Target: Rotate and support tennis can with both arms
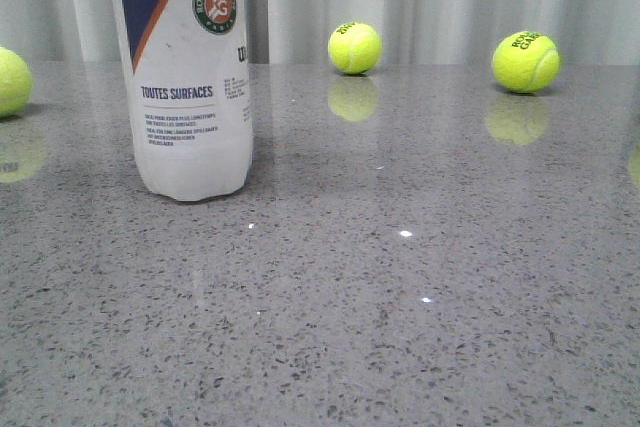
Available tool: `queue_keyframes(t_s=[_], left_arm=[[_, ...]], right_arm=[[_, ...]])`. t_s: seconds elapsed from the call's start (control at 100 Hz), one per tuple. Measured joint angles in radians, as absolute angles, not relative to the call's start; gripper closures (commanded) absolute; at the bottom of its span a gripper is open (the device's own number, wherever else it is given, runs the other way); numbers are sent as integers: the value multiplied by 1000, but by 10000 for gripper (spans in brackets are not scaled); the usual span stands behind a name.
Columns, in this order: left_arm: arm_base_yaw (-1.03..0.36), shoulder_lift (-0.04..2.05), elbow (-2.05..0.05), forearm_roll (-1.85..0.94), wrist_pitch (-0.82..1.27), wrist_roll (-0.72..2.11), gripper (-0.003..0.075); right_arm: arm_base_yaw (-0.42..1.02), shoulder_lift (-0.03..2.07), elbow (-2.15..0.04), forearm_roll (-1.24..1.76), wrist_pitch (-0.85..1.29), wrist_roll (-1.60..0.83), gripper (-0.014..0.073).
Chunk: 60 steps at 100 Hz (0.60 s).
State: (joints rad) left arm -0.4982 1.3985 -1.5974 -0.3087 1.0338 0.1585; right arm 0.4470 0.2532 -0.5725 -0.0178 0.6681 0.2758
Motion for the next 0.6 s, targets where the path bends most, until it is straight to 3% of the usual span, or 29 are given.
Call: queue_keyframes(t_s=[0.3, 0.6], left_arm=[[-500, 1168, -1379, -318, 725, 193, 743], [-500, 900, -1013, -323, 475, 200, 741]], right_arm=[[447, 253, -573, -18, 668, 276, 659], [447, 253, -573, -18, 668, 276, 659]])
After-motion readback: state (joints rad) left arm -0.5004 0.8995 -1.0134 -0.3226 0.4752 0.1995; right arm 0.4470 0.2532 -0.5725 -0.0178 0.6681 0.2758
